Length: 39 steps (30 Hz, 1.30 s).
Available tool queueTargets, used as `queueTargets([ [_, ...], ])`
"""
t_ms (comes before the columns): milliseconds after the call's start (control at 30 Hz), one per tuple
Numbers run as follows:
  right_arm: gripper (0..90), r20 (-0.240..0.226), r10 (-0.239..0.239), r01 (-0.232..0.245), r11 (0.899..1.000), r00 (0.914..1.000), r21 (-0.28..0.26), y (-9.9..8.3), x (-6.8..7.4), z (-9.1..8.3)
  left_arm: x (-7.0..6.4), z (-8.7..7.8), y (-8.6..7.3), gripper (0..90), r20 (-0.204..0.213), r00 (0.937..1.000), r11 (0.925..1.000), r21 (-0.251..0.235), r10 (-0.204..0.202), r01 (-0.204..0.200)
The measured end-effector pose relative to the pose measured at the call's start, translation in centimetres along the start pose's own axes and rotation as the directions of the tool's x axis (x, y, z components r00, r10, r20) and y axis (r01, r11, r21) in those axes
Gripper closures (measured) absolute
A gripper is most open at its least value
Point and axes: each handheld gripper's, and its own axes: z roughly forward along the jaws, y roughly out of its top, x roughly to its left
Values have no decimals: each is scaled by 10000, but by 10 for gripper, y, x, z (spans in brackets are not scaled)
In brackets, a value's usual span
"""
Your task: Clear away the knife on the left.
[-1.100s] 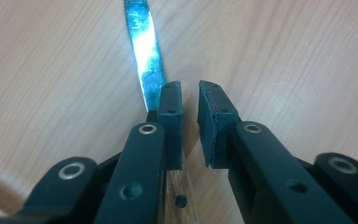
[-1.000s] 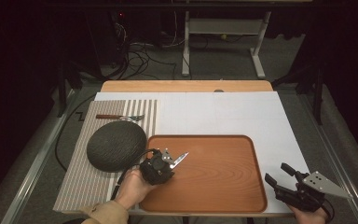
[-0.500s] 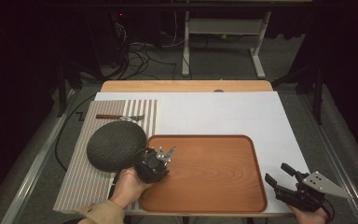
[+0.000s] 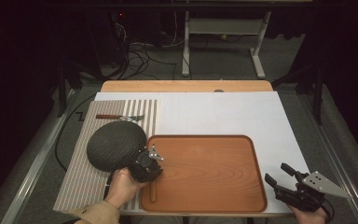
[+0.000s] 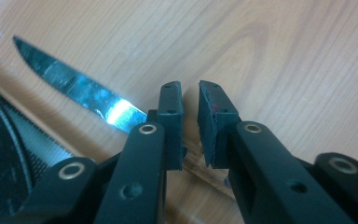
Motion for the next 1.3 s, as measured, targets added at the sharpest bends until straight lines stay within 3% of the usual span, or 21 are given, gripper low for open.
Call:
queueTargets([
  [500,264,2,-22,22,10000,10000,33,0,0,0,12,-6,-13,752,-203,9990,9992,-51,-404,403],
  [900,263,-6,-18,18,10000,10000,43,0,0,0,12,-7,-16,718,-229,9990,9993,-55,-383,382],
  [1133,263,-7,-39,39,10000,10000,45,0,0,1,13,-10,-19,565,-242,9990,9992,-163,-375,371],
  [1300,263,-5,-20,20,10000,10000,41,0,0,0,15,-17,-21,509,-173,9983,9963,-665,-549,536],
])
